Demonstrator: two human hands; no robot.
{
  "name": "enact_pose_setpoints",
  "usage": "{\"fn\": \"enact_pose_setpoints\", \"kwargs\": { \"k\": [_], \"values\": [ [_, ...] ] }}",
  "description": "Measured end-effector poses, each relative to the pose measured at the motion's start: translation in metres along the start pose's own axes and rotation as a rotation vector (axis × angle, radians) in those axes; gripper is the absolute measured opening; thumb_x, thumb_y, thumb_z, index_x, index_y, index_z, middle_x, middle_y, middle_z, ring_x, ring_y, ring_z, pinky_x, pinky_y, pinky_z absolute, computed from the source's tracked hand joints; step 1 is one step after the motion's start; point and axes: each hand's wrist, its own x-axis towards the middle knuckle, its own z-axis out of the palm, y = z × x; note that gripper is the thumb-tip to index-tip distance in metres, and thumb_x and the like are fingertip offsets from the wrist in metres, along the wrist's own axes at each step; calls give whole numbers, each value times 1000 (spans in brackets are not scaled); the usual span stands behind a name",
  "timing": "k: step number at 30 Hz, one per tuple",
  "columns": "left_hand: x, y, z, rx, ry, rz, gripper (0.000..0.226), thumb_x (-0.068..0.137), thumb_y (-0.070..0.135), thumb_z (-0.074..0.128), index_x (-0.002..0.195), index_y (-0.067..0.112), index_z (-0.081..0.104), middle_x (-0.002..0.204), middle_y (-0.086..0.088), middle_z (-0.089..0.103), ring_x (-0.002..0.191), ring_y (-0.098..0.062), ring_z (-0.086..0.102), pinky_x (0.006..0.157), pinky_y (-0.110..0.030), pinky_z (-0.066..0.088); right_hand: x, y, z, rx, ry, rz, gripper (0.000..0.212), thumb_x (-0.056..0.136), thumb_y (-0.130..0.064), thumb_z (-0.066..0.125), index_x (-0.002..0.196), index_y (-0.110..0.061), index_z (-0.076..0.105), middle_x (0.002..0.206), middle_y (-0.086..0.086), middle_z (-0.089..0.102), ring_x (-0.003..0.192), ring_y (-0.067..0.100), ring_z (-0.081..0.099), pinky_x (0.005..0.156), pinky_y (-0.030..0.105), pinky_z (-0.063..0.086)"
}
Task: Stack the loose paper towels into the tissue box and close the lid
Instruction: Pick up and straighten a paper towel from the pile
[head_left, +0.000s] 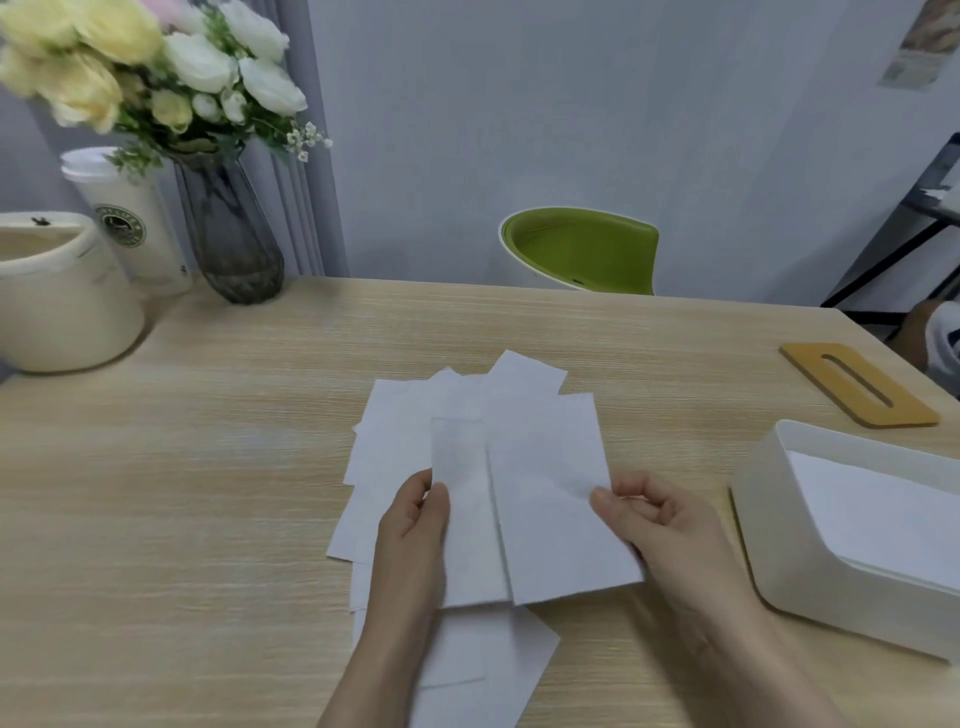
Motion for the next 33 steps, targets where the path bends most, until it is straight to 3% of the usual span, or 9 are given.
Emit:
{"fn": "enact_pose_setpoints", "kwargs": {
  "k": [8,17,23,25,28,31,33],
  "values": [
    [0,3,1,-99,3,-32,20,100,20,50,100,16,69,96,-2,75,88,-17,70,75,-28,51,2,17,39,-14,-35,-34,9,85,-7,69,80,-9,62,50,0,57,49,12,52,48,20,40],
    [-1,3,0,-119,-9,-32,20,99,20,50,100,17,70,98,-3,75,91,-18,69,78,-32,51,2,24,42,-49,-6,-48,6,85,-12,70,84,-10,64,63,17,62,58,17,55,58,28,40],
    [-1,5,0,-110,1,-5,25,101,23,46,102,18,71,100,2,75,97,-15,69,79,-27,51,4,30,41,-107,0,-86,7,84,-13,70,82,-10,64,47,-3,41,46,11,36,44,19,30],
    [-1,5,1,-83,-8,19,30,103,29,43,107,18,70,105,6,74,102,-12,68,81,-22,52,4,30,41,-111,0,-98,7,84,-12,70,83,-10,64,44,-6,41,43,8,37,42,16,30],
    [-1,3,0,-65,-32,15,39,96,46,45,115,20,68,113,6,72,106,-10,66,90,-26,52,3,31,41,-94,-15,-93,6,85,-11,70,84,-9,64,46,-5,47,44,8,43,44,15,34],
    [0,1,-2,-63,-41,-2,15,93,25,62,107,19,66,102,-7,75,93,-23,71,78,-37,56,0,31,41,-119,-33,-105,6,84,-11,70,84,-11,65,46,-7,49,44,5,46,44,13,35],
    [1,-1,-2,-67,-48,0,18,94,12,60,110,18,65,102,-12,74,94,-31,71,80,-45,56,-2,33,41,-148,-4,-131,12,82,-13,73,89,-17,65,56,-10,56,49,4,51,50,13,40]
  ]
}}
